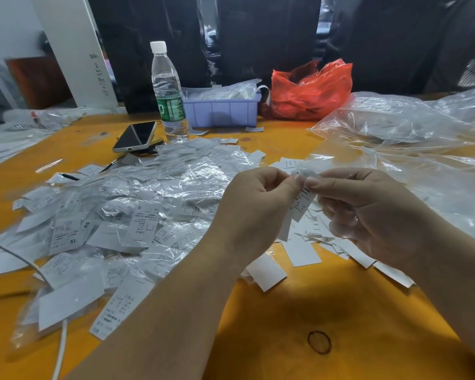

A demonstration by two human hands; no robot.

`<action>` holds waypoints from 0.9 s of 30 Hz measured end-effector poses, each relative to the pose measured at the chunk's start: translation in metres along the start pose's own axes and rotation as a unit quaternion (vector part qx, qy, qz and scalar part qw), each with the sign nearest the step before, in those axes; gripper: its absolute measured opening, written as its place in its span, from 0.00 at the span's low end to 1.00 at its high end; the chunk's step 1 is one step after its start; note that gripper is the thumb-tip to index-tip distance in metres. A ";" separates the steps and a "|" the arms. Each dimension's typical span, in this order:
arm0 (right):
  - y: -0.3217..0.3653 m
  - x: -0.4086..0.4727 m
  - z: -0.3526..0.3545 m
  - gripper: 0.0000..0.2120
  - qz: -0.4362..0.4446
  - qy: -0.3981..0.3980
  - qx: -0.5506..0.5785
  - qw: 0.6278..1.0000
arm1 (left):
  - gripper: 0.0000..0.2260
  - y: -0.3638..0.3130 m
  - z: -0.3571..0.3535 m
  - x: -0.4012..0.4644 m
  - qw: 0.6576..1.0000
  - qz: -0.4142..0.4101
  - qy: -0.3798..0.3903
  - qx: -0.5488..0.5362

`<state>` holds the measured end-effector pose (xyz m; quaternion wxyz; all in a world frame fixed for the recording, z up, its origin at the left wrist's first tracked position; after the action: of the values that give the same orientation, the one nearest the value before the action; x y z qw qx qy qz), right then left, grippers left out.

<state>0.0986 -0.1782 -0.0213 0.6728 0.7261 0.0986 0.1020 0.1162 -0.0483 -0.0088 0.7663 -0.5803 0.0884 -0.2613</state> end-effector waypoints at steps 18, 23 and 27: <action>0.003 0.000 0.003 0.11 0.017 0.002 -0.023 1.000 | 0.11 -0.013 0.001 -0.002 0.993 -0.046 -0.007 0.106; 0.003 0.000 -0.001 0.13 0.015 0.031 -0.050 0.998 | 0.11 -0.014 0.006 -0.004 0.991 -0.052 -0.035 0.115; 0.002 0.001 -0.001 0.17 0.010 0.026 -0.090 0.996 | 0.10 -0.013 0.004 -0.005 0.993 -0.052 -0.035 0.098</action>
<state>0.0991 -0.1770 -0.0189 0.7316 0.6607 0.0994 0.1357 0.1102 -0.0452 0.0037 0.8075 -0.5147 0.0052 -0.2880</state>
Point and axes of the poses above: each hand's wrist, its own x-axis towards the middle knuckle, its own z-axis out of the back of the hand, y = z × x, the point moved 9 cm from there along x, towards the middle knuckle, and after that the axes turned 15 degrees about y, right-handed, at the moved point
